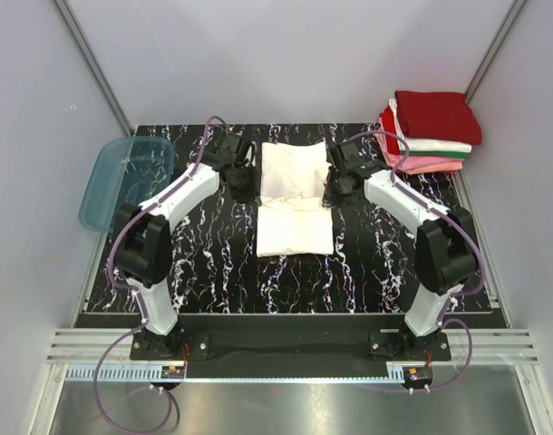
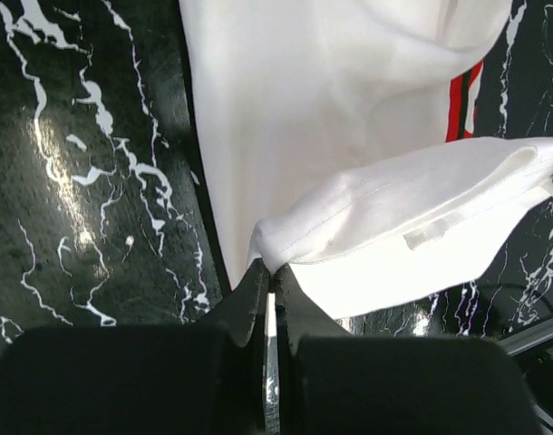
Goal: Fold and stack the t-shirts
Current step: Fold the tshirt
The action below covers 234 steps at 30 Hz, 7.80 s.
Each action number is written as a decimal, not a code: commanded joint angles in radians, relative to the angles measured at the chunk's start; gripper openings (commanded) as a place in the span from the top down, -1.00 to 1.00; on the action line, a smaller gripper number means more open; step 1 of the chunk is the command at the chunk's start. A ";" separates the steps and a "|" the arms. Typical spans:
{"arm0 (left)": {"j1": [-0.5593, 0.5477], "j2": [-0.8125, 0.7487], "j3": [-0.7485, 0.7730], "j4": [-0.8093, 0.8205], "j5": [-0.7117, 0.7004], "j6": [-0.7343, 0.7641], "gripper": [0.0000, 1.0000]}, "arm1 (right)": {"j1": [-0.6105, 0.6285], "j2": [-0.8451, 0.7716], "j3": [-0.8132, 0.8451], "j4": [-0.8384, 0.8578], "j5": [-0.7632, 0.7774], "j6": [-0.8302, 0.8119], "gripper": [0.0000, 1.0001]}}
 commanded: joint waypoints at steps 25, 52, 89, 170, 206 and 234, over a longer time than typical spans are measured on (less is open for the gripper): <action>0.036 -0.001 0.125 -0.002 0.093 -0.021 -0.43 | -0.099 -0.022 -0.064 0.155 -0.376 0.049 -0.40; 0.036 0.082 0.152 0.055 0.119 -0.041 -0.33 | -0.207 0.132 -0.036 0.337 -0.603 0.029 -0.20; -0.134 -0.524 -0.817 0.382 -0.010 -0.257 -0.75 | -0.119 -0.449 -0.670 0.191 -0.354 0.109 -0.50; -0.188 -0.729 -0.481 0.022 -0.050 -0.348 1.00 | 0.030 -0.664 -0.339 -0.186 -0.133 0.198 1.00; 0.096 -0.050 -0.192 0.236 0.144 -0.092 -0.77 | -0.234 0.050 -0.119 0.224 -0.344 -0.001 -0.85; -0.246 -0.561 -0.820 0.255 0.011 -0.268 -0.57 | -0.107 -0.819 -0.836 0.003 -0.237 0.186 -0.80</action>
